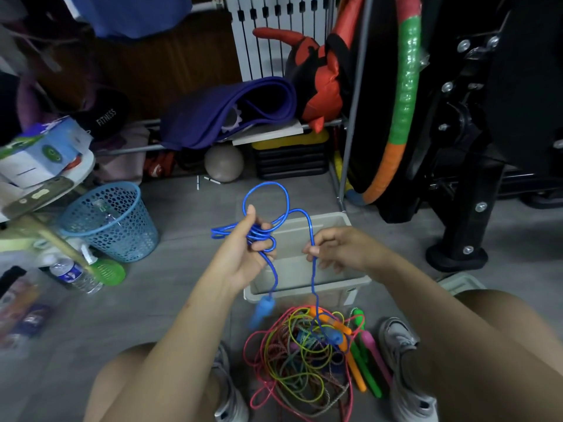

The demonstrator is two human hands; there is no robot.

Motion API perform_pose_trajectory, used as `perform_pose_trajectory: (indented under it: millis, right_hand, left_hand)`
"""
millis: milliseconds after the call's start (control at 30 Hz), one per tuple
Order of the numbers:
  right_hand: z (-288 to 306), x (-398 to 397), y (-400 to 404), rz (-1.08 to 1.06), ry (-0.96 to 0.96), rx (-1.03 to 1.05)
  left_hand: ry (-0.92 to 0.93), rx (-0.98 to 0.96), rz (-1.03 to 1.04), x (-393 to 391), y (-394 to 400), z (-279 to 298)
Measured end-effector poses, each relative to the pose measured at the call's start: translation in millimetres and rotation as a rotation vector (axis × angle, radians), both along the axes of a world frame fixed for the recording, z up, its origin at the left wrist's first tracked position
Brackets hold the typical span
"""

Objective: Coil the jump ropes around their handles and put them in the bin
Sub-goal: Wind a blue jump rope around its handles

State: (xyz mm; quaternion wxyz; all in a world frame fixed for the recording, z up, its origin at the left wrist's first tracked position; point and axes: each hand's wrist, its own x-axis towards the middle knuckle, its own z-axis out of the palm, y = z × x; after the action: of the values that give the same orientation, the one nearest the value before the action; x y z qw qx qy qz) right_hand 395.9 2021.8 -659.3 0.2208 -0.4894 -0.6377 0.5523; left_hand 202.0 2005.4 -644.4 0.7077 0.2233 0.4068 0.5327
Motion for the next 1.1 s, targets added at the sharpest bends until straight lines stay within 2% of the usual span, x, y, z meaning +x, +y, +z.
perform_pose_trajectory:
  millis: [100,167,267,300,367,467,533,667,833,900,967,1067,1100]
  right_hand:
    - [-8.0,-11.6,-2.5,-0.108,0.145,-0.053]
    - [-8.8,-13.3,-2.1,-0.135,0.115,0.006]
    - [1.9,-9.3,-2.5,-0.125,0.017,0.142]
    - [6.4,-7.4,-2.3,-0.138,0.023,0.172]
    - [14.4,-3.0,-1.4,-0.176,0.104,0.185]
    - [21.8,-2.5,-2.7,-0.169,0.364,0.061]
    - [21.6,-6.0,-4.2,-0.138,0.460,0.023]
    - [18.1,-10.4,-3.7,-0.157,0.457,0.062]
    - [22.1,-9.5,-3.3,-0.220,0.455,0.090]
    - [23.5,-6.1,-3.0,-0.271,0.328,0.097]
    - [18.2,-0.5,-2.9,-0.276,0.037,0.093]
    - [7.0,0.0,-7.4,-0.065,-0.265,0.003]
    - [4.6,-2.7,-10.2,0.013,-0.300,-0.007]
  left_hand:
    - [0.058,-0.027,-0.013,6.4,-2.2,-2.4]
    - [0.261,-0.045,0.025,7.2,-2.3,-2.4]
    - [0.666,-0.089,0.077,5.7,-1.6,-5.6]
    - [0.741,-0.090,0.070,4.9,-2.2,-7.0]
    - [0.743,-0.041,-0.017,5.5,-3.7,-10.2]
    - [0.768,0.031,-0.166,12.6,-10.0,-13.8]
    - [0.802,0.068,-0.232,17.8,-12.6,-19.3]
    - [0.808,0.175,-0.263,29.6,-14.4,-23.1]
    - [0.804,0.141,-0.231,33.3,-15.7,-20.9]
    - [0.766,0.100,-0.191,32.4,-14.0,-19.6]
    - [0.649,0.063,-0.171,32.4,-11.7,-17.8]
    - [0.497,0.032,-0.191,29.6,-11.3,-12.8]
    - [0.464,0.033,-0.196,28.0,-11.3,-11.6]
